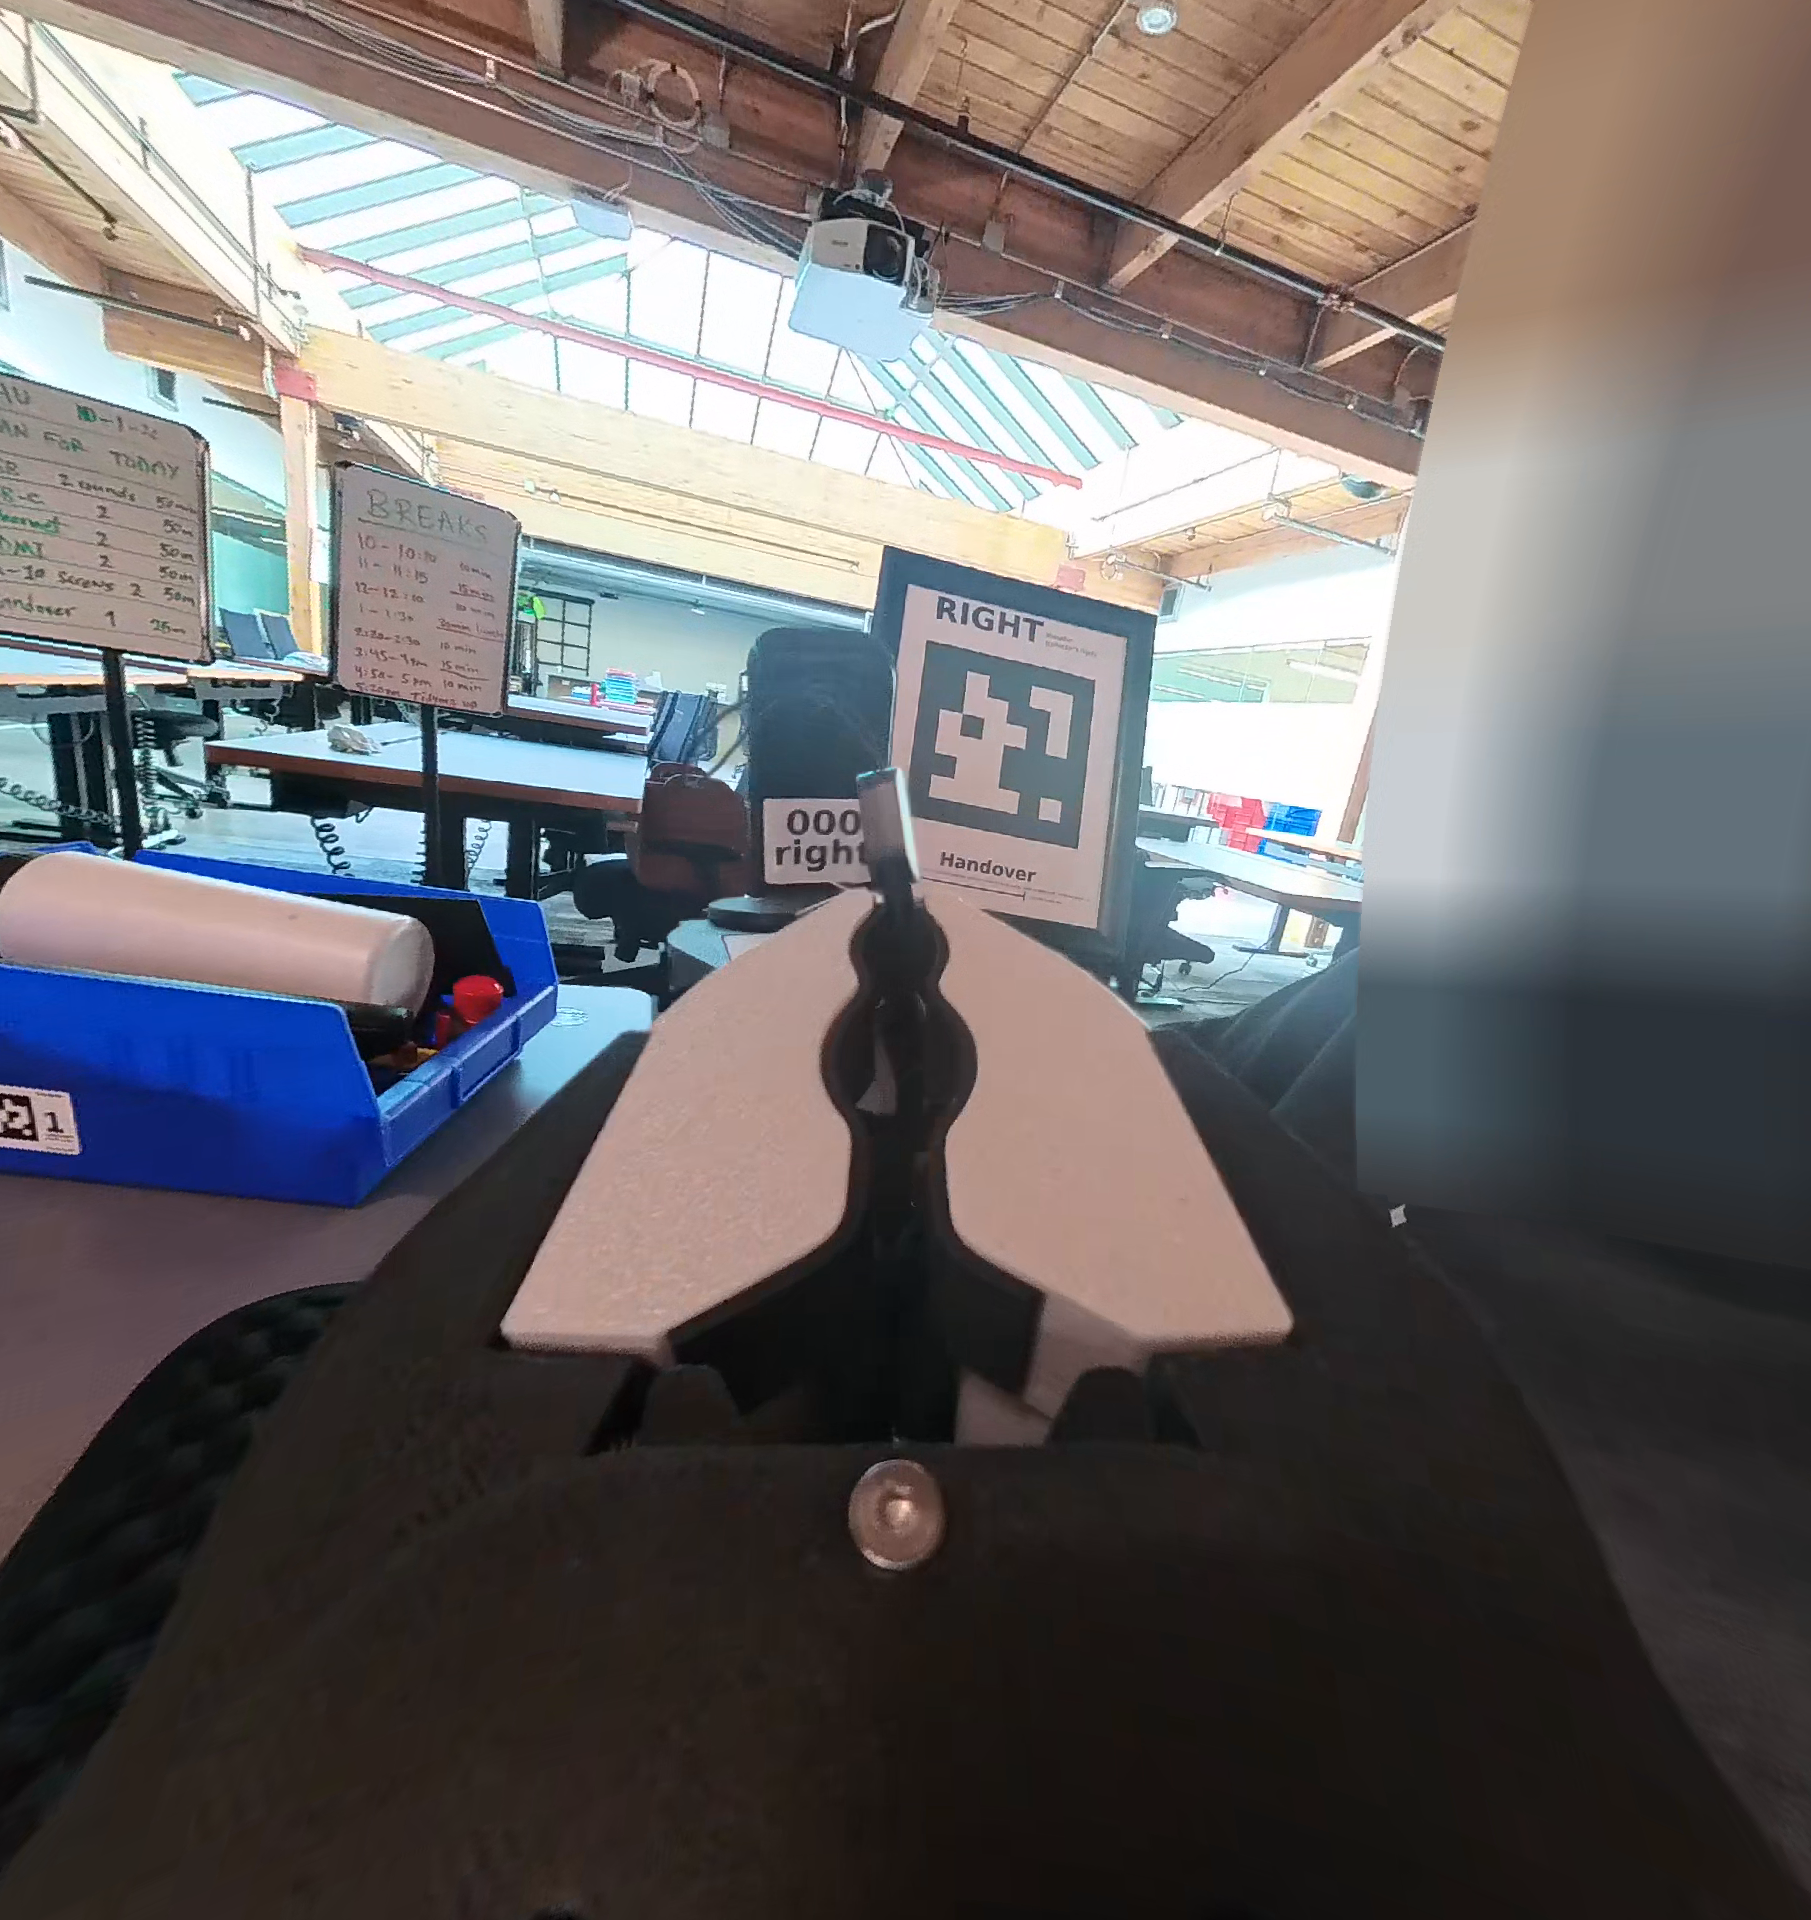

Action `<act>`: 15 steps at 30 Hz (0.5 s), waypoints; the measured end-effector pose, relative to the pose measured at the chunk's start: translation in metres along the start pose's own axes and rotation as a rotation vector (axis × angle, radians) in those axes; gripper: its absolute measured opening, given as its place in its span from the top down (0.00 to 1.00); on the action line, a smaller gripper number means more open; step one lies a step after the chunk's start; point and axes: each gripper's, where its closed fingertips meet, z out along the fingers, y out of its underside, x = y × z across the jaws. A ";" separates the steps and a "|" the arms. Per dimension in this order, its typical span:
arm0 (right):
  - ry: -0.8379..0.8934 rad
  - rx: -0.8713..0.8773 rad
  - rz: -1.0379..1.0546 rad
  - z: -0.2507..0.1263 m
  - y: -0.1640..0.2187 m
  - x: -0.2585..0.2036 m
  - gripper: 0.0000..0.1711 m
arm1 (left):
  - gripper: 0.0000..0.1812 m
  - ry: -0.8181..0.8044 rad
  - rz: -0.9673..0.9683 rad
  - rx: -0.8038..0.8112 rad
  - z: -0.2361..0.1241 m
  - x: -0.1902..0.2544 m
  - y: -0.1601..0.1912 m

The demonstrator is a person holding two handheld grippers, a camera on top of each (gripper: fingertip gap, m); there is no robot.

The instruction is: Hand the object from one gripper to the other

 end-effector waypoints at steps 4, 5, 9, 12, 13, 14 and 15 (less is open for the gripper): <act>0.009 0.018 -0.012 -0.005 -0.007 0.001 0.97 | 0.89 -0.050 0.021 -0.019 -0.006 -0.007 -0.002; 0.015 0.032 -0.014 -0.008 -0.011 0.002 0.97 | 0.88 -0.055 0.018 -0.039 -0.007 -0.008 0.000; 0.050 0.077 -0.014 -0.016 -0.022 0.008 0.98 | 0.86 -0.048 -0.003 -0.160 -0.007 -0.010 0.017; 0.051 0.087 0.000 -0.017 -0.023 0.009 0.98 | 0.86 -0.048 0.005 -0.206 -0.001 -0.010 0.030; 0.049 0.083 0.003 -0.016 -0.022 0.008 0.98 | 0.87 -0.046 0.008 -0.215 0.001 -0.010 0.033; 0.045 0.080 0.007 -0.015 -0.020 0.008 0.98 | 0.88 -0.044 0.012 -0.219 0.003 -0.009 0.035; 0.041 0.077 0.010 -0.014 -0.019 0.007 0.98 | 0.92 -0.039 0.017 -0.219 0.004 -0.008 0.036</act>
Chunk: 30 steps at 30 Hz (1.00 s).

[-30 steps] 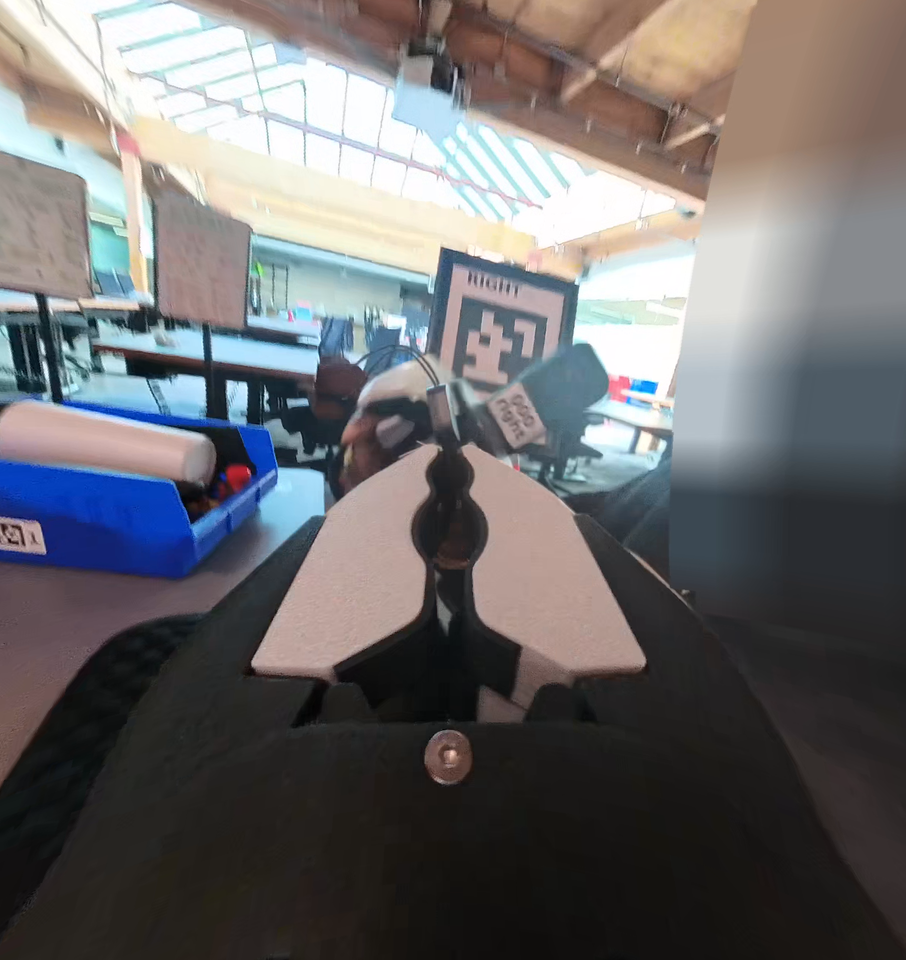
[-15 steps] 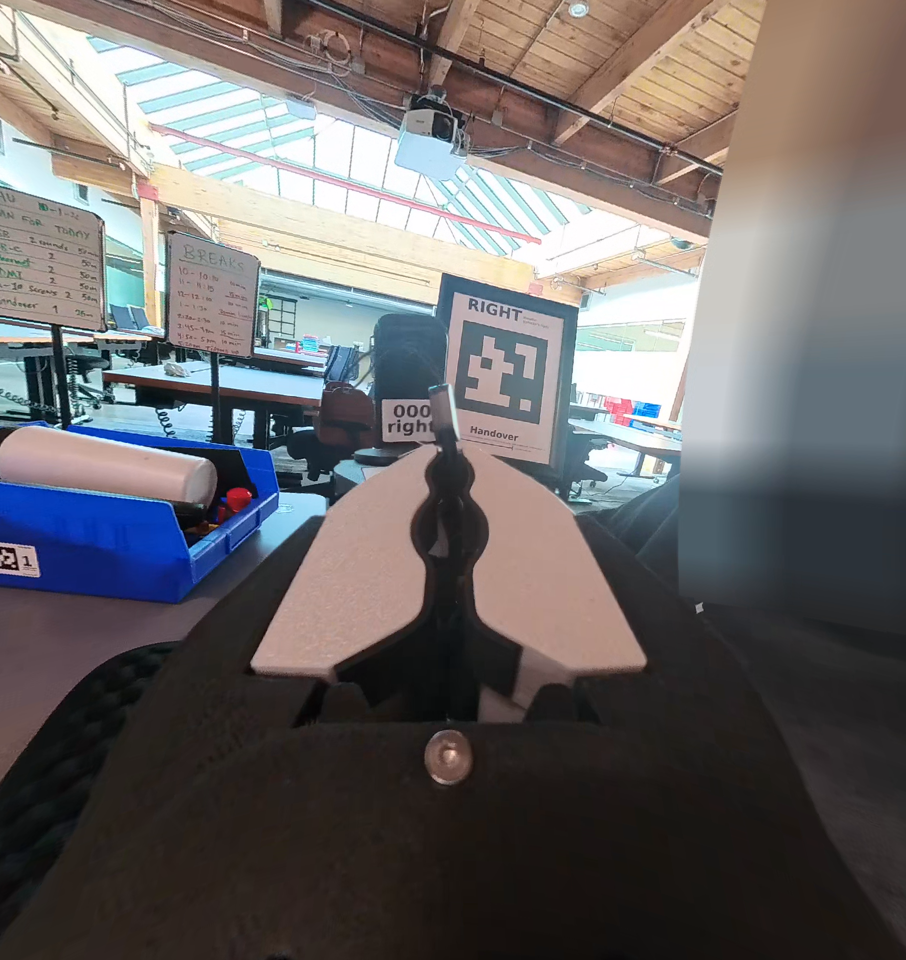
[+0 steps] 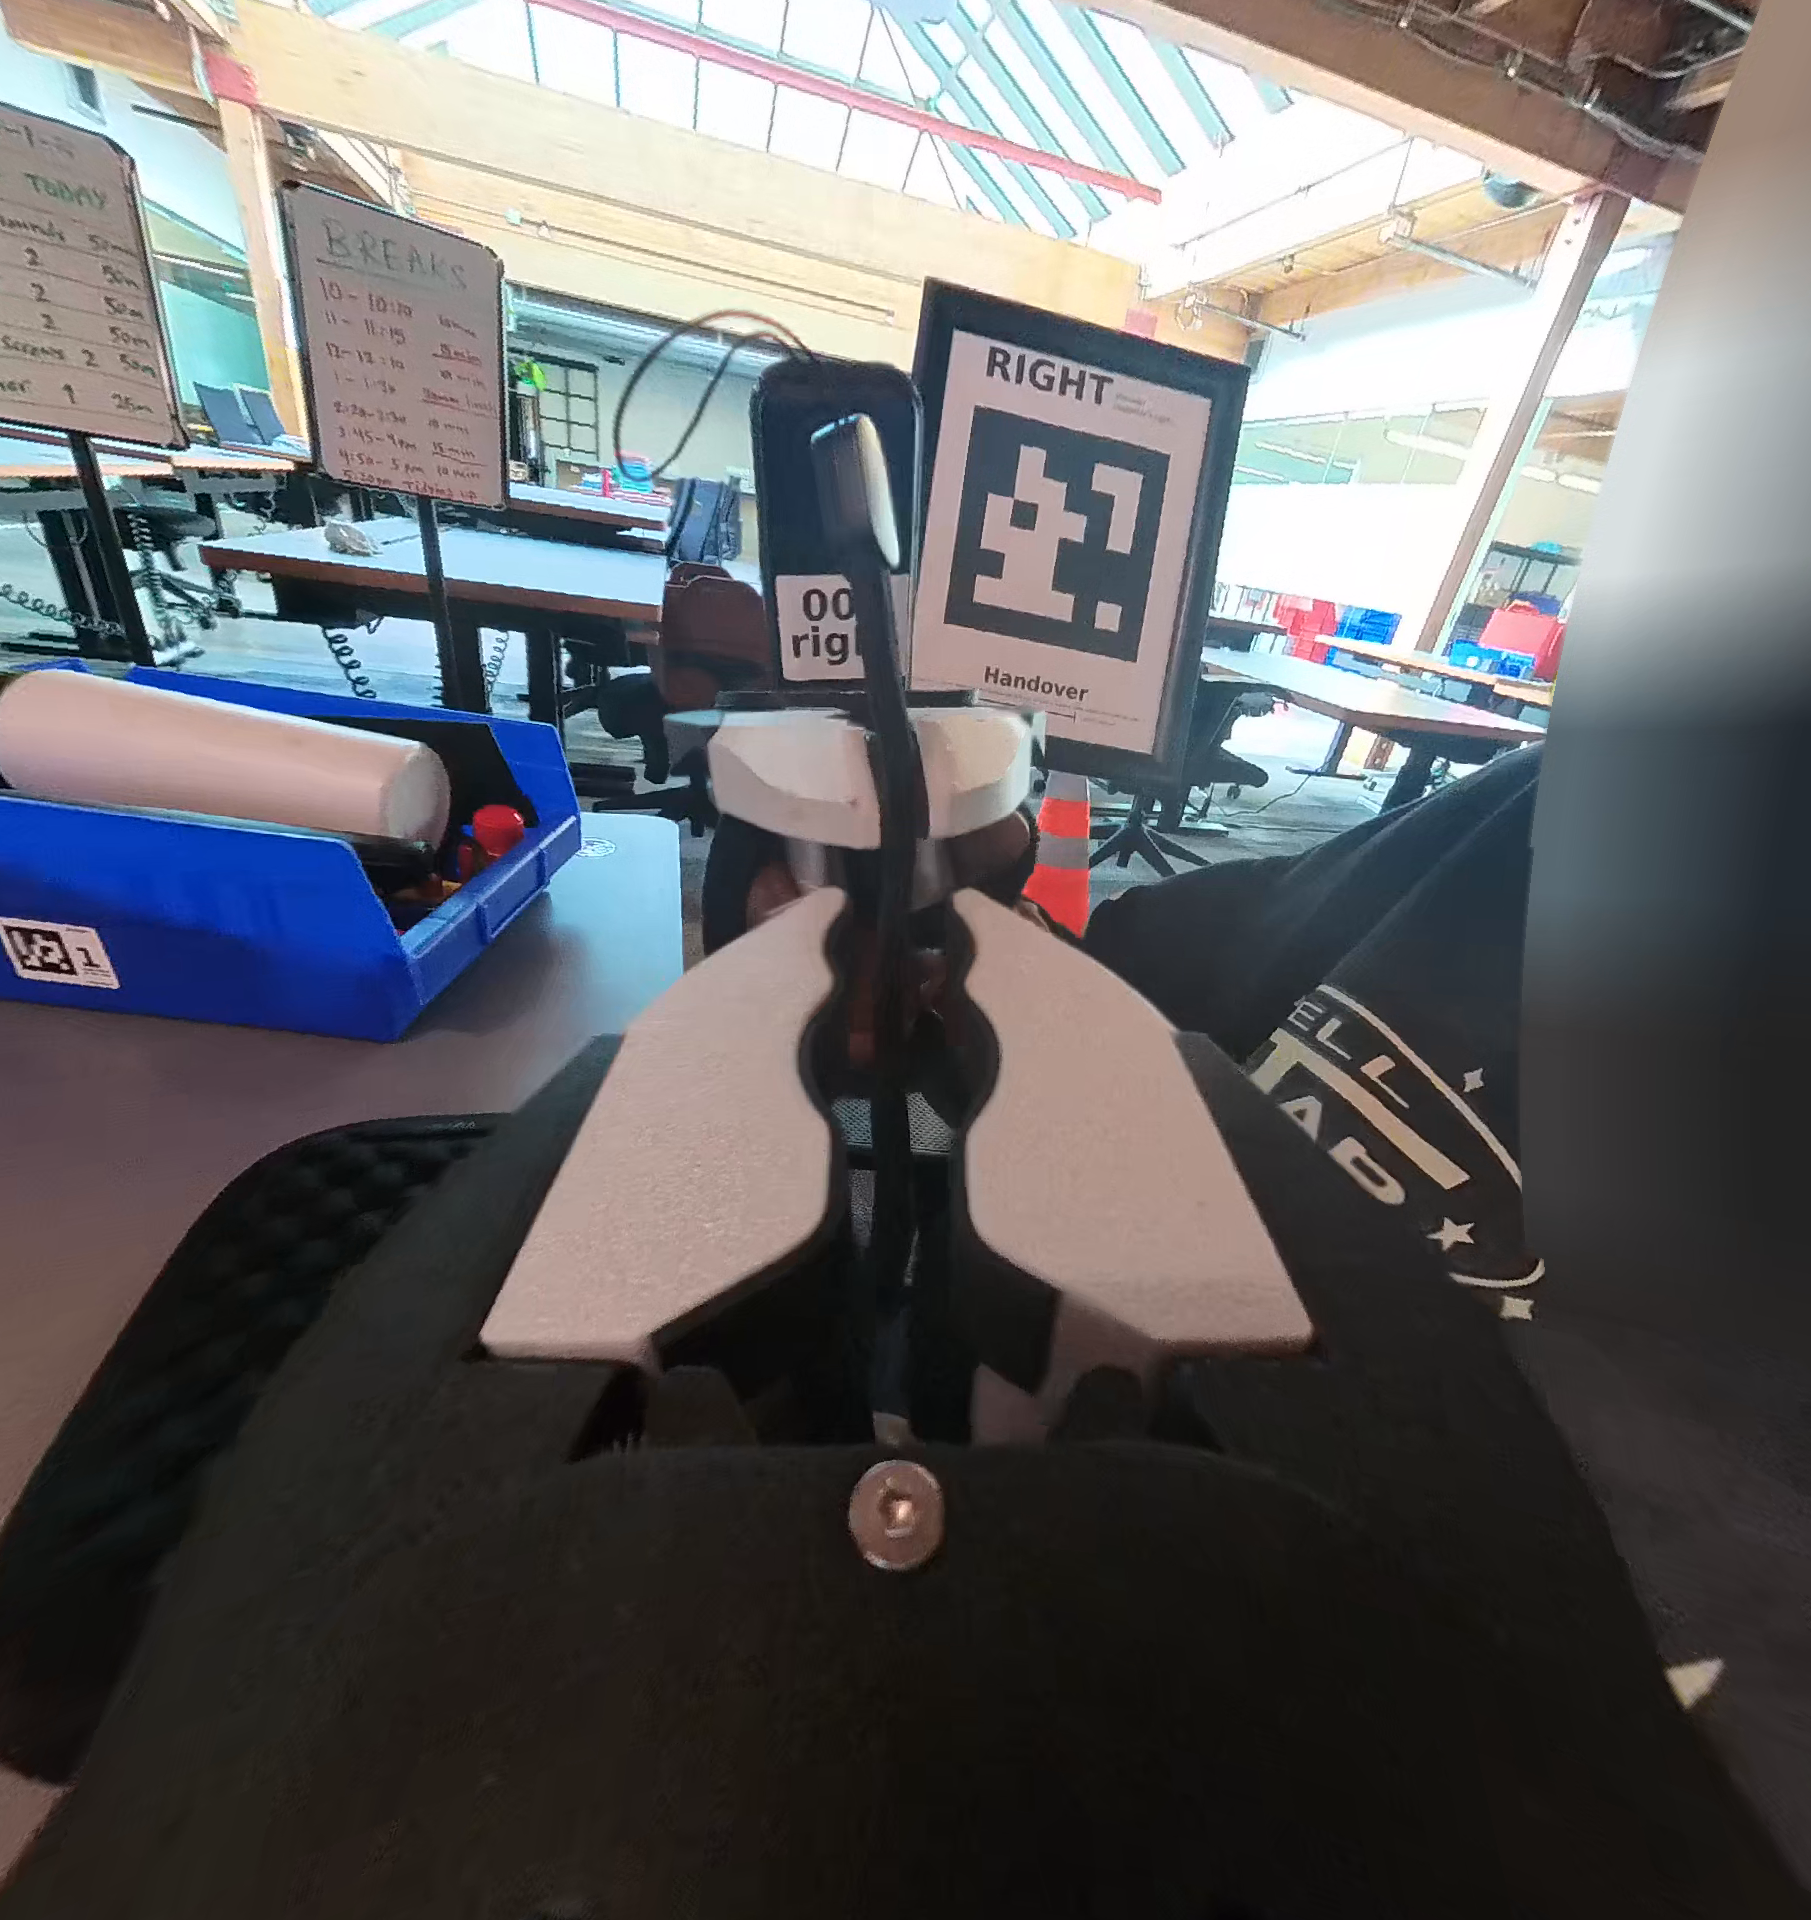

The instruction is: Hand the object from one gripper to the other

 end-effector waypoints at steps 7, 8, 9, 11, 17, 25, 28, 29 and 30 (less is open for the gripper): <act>0.014 0.023 0.012 -0.002 -0.005 0.001 0.91 | 0.98 0.016 -0.011 0.051 -0.005 0.001 -0.009; 0.025 0.031 0.012 -0.004 -0.007 0.003 0.89 | 0.98 0.015 -0.016 0.071 -0.007 0.001 -0.013; 0.033 0.035 0.013 -0.005 -0.008 0.005 0.87 | 0.98 0.011 -0.018 0.094 -0.010 0.000 -0.017; 0.033 0.025 0.020 -0.005 -0.006 0.007 0.85 | 0.98 0.005 -0.022 0.141 -0.015 -0.001 -0.025; -0.032 -0.073 0.065 0.010 0.020 0.001 0.85 | 0.98 0.009 -0.020 0.179 -0.019 0.001 -0.032; -0.049 -0.041 0.057 0.009 0.016 -0.002 0.97 | 0.92 -0.017 -0.005 0.183 -0.019 -0.001 -0.033; -0.024 -0.004 0.035 0.003 0.006 0.000 0.97 | 0.88 -0.046 0.002 0.140 -0.022 -0.006 -0.029; -0.012 0.007 0.027 0.002 0.003 0.001 0.98 | 0.87 -0.043 0.000 0.105 -0.021 -0.007 -0.024; -0.002 0.018 0.019 0.000 0.000 0.002 0.97 | 0.86 -0.033 -0.003 0.066 -0.019 -0.006 -0.019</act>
